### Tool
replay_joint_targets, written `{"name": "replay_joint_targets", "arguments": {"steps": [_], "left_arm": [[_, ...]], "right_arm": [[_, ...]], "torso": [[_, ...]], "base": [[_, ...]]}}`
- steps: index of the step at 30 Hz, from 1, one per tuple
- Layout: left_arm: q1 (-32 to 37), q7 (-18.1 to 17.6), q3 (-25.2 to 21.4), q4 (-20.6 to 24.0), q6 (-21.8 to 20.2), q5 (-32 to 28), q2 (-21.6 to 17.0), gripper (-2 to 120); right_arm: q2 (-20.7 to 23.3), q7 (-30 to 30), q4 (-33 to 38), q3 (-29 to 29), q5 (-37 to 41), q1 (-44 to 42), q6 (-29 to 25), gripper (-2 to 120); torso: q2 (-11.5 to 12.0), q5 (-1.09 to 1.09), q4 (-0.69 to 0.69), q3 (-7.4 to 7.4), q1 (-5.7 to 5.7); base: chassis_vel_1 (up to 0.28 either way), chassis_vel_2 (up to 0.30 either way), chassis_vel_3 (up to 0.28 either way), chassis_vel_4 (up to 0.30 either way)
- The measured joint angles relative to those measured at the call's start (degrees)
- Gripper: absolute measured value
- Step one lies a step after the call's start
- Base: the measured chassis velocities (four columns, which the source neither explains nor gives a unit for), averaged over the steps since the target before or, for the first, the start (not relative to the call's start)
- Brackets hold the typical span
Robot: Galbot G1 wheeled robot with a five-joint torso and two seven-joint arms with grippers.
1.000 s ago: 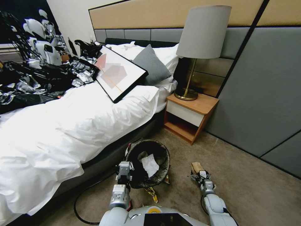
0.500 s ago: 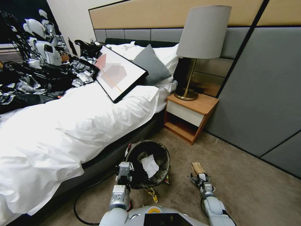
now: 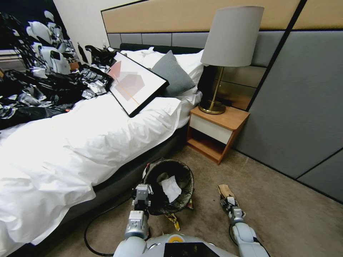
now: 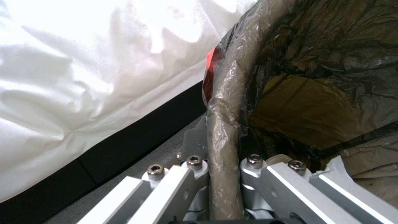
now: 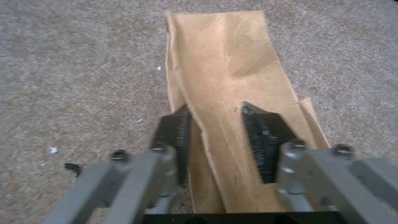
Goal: Pick up the trash bin, then pick up the garbage from the floor and place it into the trash bin.
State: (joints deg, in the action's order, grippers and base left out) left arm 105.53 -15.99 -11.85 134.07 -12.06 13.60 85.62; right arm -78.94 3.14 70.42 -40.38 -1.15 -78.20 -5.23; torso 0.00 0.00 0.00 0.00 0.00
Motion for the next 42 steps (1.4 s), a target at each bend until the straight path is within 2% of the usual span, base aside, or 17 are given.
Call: {"name": "replay_joint_targets", "arguments": {"steps": [1,5,7,26,29,32,33,37,38,41,42], "left_arm": [[0.00,0.00,0.00,0.00,0.00,0.00,0.00,1],[0.01,0.00,0.05,0.00,0.00,-0.01,0.03,1],[0.01,0.00,0.05,0.00,0.00,-0.01,0.05,1],[0.07,0.04,0.12,0.15,0.01,-0.01,0.14,1],[0.08,0.04,0.10,0.14,0.02,0.01,0.16,1],[0.11,0.04,0.33,-0.32,0.06,0.28,0.19,1],[0.11,0.04,0.33,-0.32,0.06,0.28,0.19,1],[0.08,0.07,0.59,-0.48,0.06,0.41,0.04,1],[0.08,0.07,0.59,-0.48,0.06,0.41,0.04,1],[0.12,0.07,0.68,-0.61,0.06,0.46,-0.07,1],[0.12,0.07,0.68,-0.61,0.06,0.46,-0.07,1]], "right_arm": [[0.00,0.00,0.00,0.00,0.00,0.00,0.00,22],[0.09,0.09,-0.42,-0.17,0.14,-0.08,-0.55,3],[0.09,0.16,-0.62,-0.18,0.15,-0.12,-0.72,0],[-0.21,-0.11,-0.98,-0.33,0.55,-0.16,-2.51,0],[-0.42,-1.00,2.69,-0.32,1.53,-1.09,-3.28,0],[-1.45,-1.83,11.06,0.09,3.03,-3.58,-4.29,0],[-1.45,-1.83,11.06,0.09,3.03,-3.58,-4.29,0],[-2.66,-1.79,25.31,2.15,3.60,-7.22,-6.20,0],[-2.66,-1.79,25.31,2.15,3.60,-7.22,-6.20,0],[-3.05,-0.93,36.35,4.70,3.68,-9.70,-6.93,0],[-3.05,-0.93,36.35,4.70,3.68,-9.70,-6.93,0]], "torso": [[0.00,0.00,0.00,0.00,0.00],[0.00,0.00,0.00,0.00,0.00],[0.00,0.01,0.00,0.00,0.00],[0.00,0.00,0.00,0.00,0.01],[0.00,0.00,0.00,0.00,0.00],[0.00,0.01,0.00,0.00,0.00],[0.00,0.01,0.00,0.00,0.00],[0.00,0.03,0.00,0.00,0.00],[0.00,0.03,0.00,0.00,0.00],[0.00,0.03,0.00,0.00,0.00],[0.00,0.03,0.00,0.00,0.00]], "base": [[0.000,0.000,0.000,0.000],[0.000,0.000,0.000,0.000],[0.000,0.000,0.000,0.000],[0.000,0.000,0.000,0.000],[0.000,0.000,0.000,0.000],[0.000,0.000,0.000,0.000],[0.000,0.000,0.000,0.000],[0.000,0.000,0.000,0.000],[0.000,0.000,0.000,0.000],[0.000,0.000,0.000,0.000],[0.000,0.000,0.000,0.000]]}}
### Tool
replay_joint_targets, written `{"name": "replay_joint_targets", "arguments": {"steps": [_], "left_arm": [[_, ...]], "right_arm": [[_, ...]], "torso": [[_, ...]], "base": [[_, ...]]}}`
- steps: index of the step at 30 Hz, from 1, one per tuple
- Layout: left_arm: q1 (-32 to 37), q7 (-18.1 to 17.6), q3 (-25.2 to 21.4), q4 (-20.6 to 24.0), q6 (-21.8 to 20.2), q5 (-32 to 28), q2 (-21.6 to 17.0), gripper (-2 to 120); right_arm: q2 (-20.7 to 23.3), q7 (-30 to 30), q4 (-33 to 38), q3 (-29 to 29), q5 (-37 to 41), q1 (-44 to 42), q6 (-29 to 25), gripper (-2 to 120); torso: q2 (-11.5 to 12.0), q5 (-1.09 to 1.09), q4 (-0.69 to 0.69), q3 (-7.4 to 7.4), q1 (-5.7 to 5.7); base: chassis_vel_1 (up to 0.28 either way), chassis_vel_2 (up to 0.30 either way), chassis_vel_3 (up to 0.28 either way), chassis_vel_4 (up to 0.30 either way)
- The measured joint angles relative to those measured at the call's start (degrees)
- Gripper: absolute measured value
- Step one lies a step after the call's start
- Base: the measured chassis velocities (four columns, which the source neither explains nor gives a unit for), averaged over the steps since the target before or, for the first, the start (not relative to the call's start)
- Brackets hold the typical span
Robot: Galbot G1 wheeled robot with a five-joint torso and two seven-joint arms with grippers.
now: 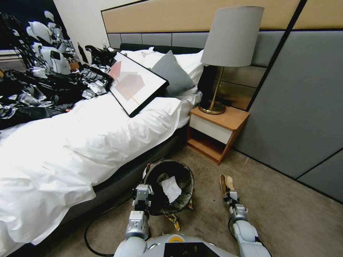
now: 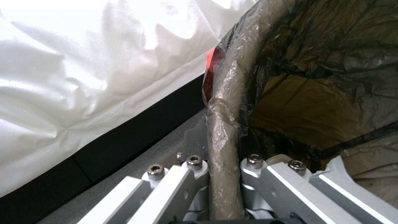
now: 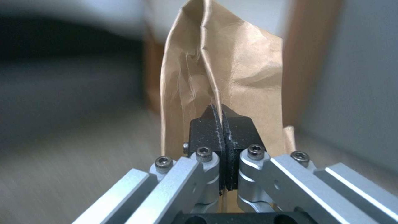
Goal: Pick up the trash bin, then pick up the garbage from the floor and place it into the trash bin.
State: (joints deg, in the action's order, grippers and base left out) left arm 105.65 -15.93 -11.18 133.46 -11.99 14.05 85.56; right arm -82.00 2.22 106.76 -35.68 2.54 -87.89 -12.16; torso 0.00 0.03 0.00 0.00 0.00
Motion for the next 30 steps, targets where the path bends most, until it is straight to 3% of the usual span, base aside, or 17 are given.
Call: {"name": "replay_joint_targets", "arguments": {"steps": [5,8,9,11,15,19,30], "left_arm": [[0.09,0.05,0.40,-0.52,0.05,0.26,-0.11,1],[0.03,0.10,0.60,-1.06,0.11,0.51,-0.17,1],[0.03,0.10,0.60,-1.06,0.11,0.51,-0.17,1],[0.06,0.12,0.78,-1.46,0.19,0.77,-0.21,1],[0.00,0.18,1.24,-1.60,0.21,1.04,-0.16,1],[-0.02,0.18,1.34,-1.82,0.27,1.24,-0.11,1],[-0.26,0.19,1.42,-1.86,0.29,1.28,0.04,1]], "right_arm": [[0.22,6.44,9.85,3.51,1.33,-1.69,-3.49,0],[1.05,16.84,14.32,5.52,4.22,-2.16,-8.66,0],[1.05,16.84,14.32,5.52,4.22,-2.16,-8.66,0],[2.48,27.33,17.36,7.46,8.51,-3.37,-10.14,0],[3.81,36.17,17.94,9.94,11.98,-4.11,-10.50,0],[4.10,38.72,16.24,13.02,11.88,-4.71,-10.84,0],[2.93,38.88,11.46,17.42,7.26,-6.42,-13.56,0]], "torso": [[0.00,-0.01,0.01,0.00,0.00],[0.00,-0.02,0.00,0.00,0.00],[0.00,-0.02,0.00,0.00,0.00],[0.00,-0.03,0.00,0.00,0.00],[0.00,-0.03,0.01,0.00,0.00],[0.00,-0.03,0.00,0.00,0.00],[0.00,-0.03,0.00,0.00,0.00]], "base": [[0.000,0.000,0.000,0.000],[0.000,0.000,0.000,0.000],[0.000,0.000,0.000,0.000],[0.000,0.000,0.000,0.000],[0.000,0.000,0.000,0.000],[0.000,0.000,0.000,0.000],[0.000,0.000,0.000,0.000]]}}
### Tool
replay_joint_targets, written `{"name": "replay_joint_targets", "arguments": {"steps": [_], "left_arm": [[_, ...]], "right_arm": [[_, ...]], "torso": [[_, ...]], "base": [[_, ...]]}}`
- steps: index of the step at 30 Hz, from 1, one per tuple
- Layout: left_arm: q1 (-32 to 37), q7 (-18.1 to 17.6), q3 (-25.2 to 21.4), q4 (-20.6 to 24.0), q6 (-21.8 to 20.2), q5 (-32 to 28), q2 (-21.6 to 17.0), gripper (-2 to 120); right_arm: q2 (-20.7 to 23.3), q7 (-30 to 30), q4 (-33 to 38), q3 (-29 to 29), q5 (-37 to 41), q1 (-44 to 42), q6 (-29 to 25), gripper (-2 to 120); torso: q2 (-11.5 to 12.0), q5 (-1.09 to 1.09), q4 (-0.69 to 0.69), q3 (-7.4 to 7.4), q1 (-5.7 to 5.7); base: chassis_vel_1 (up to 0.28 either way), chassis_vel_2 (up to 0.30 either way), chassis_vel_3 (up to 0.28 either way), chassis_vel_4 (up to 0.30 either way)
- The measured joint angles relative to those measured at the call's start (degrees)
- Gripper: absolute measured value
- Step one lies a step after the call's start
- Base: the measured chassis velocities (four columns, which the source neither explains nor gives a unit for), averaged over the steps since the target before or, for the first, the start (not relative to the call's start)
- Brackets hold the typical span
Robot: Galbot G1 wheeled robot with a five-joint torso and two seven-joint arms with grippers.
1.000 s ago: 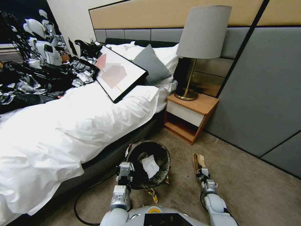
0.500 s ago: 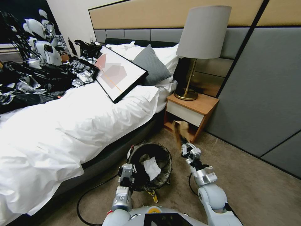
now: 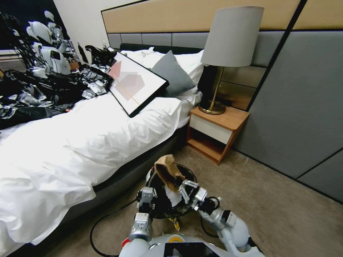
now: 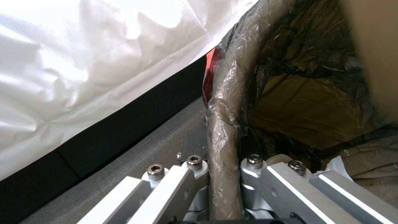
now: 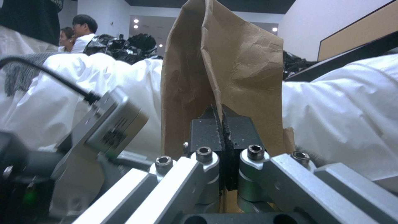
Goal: Pick up the trash bin, then pick up the garbage from the floor and place it into the trash bin.
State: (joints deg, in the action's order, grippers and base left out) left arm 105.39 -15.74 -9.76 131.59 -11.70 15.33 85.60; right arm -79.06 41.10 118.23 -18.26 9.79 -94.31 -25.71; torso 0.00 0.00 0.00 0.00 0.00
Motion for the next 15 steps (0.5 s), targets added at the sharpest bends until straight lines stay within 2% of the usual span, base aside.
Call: {"name": "replay_joint_targets", "arguments": {"steps": [15], "left_arm": [[-0.23,0.07,0.13,0.23,0.01,-0.09,0.12,1]], "right_arm": [[-0.37,-0.08,-6.41,-1.87,-0.63,-0.46,-2.91,0]], "torso": [[0.00,0.00,0.00,0.00,0.00]], "base": [[0.000,0.000,0.000,0.000]]}}
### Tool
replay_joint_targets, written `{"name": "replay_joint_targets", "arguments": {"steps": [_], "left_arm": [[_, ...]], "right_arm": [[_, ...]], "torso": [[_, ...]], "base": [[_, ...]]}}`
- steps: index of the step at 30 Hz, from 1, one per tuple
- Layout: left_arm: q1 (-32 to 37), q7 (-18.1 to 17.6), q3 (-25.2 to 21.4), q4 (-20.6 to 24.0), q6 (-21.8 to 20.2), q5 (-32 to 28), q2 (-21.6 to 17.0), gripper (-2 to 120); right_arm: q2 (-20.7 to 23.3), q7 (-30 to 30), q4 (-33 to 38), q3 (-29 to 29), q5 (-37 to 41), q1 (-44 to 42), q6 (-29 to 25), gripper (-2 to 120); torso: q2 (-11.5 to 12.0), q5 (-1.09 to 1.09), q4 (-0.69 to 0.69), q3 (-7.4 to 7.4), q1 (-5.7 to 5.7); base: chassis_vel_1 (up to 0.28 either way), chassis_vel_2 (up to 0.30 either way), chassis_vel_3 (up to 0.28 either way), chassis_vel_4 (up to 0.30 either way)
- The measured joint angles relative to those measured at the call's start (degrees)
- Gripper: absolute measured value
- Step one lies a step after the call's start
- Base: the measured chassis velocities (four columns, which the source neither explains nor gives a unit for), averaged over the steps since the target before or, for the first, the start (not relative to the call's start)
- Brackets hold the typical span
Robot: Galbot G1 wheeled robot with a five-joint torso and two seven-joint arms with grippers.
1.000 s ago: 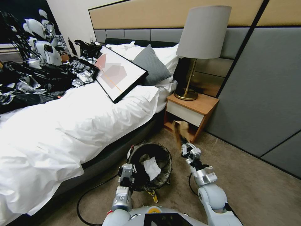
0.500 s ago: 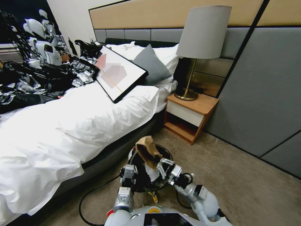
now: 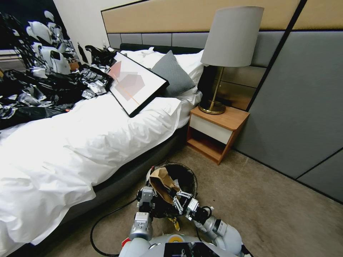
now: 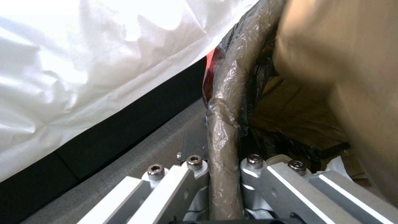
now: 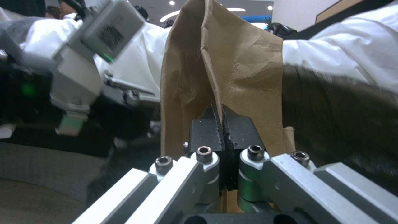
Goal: Pick up the trash bin, then pick up the garbage from the floor and place it into the trash bin.
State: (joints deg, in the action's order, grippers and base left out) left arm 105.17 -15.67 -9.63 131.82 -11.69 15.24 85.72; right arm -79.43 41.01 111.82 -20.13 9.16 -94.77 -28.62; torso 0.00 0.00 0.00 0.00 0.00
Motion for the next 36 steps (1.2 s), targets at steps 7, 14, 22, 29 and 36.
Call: {"name": "replay_joint_targets", "arguments": {"steps": [7,14,22,29,36], "left_arm": [[0.01,0.04,-0.07,0.23,0.00,-0.11,0.11,1],[-0.09,0.09,-0.07,0.22,-0.05,-0.15,0.17,1],[-0.09,0.09,-0.10,0.22,-0.07,-0.22,0.18,1],[-0.10,0.06,-0.17,0.17,-0.07,-0.31,0.08,1],[-0.09,0.04,-0.17,0.23,-0.07,-0.37,-0.11,1]], "right_arm": [[-0.07,-0.29,-1.01,-1.13,-0.14,0.55,-0.13,3],[-0.05,-0.77,-0.68,-1.62,-0.02,1.06,-0.08,30],[-0.05,-1.08,-0.63,-1.93,0.04,1.98,0.19,54],[0.11,-1.25,-0.28,-2.14,0.03,2.03,0.36,80],[0.51,-1.63,2.11,-2.52,0.14,0.90,0.35,106]], "torso": [[0.00,0.00,0.00,0.00,0.00],[0.00,0.00,0.00,0.00,0.00],[0.00,0.00,0.00,0.00,0.00],[0.00,0.00,0.00,0.00,0.00],[0.00,0.00,0.00,0.00,0.00]], "base": [[0.000,0.000,0.000,0.000],[0.000,0.000,0.000,0.000],[0.000,0.000,0.000,0.000],[0.000,0.000,0.000,0.000],[0.000,0.000,0.000,0.000]]}}
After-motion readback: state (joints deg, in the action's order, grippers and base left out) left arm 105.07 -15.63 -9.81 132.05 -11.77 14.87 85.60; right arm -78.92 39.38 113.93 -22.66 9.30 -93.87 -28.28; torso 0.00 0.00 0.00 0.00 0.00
